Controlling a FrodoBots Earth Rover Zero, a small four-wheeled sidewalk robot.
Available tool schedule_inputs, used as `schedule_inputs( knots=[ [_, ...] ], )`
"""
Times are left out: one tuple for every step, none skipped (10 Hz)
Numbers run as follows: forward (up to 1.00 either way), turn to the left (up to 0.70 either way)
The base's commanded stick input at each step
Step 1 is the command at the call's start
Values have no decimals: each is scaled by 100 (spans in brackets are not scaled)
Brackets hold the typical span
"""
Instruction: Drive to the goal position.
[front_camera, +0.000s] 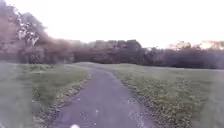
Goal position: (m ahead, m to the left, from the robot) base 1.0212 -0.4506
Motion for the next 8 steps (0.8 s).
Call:
schedule_inputs(
  knots=[
    [70,14],
    [70,14],
    [70,14],
    [70,14],
    [70,14],
    [70,14],
    [45,0],
    [45,0]
  ],
)
